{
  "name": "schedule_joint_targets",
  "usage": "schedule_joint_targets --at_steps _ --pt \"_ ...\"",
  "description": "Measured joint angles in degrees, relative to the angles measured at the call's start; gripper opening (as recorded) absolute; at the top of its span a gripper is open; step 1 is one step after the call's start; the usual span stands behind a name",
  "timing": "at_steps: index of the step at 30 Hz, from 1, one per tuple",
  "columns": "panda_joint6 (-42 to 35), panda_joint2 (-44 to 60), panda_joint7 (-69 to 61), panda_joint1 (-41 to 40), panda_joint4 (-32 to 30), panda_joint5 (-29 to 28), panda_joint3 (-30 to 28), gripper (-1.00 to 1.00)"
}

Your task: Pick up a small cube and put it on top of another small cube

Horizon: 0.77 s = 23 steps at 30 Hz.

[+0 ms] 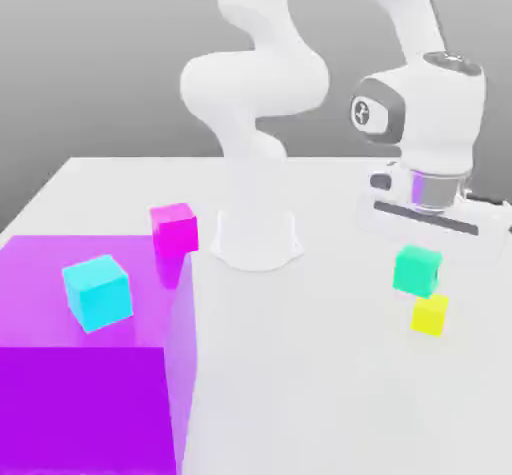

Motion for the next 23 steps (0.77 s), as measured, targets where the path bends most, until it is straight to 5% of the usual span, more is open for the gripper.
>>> schedule_joint_targets --at_steps 11,20,21,23 --pt "3.98 5.60 8.87 -3.62 1.45 -8.23 4.11 -1.00" --pt "12.36 15.47 19.68 -5.36 1.17 -23.61 2.21 -1.00" --pt "13.31 16.64 21.07 -4.76 1.10 -25.60 1.22 1.00" --pt "13.31 16.64 21.07 -4.77 1.10 -25.60 1.22 1.00"
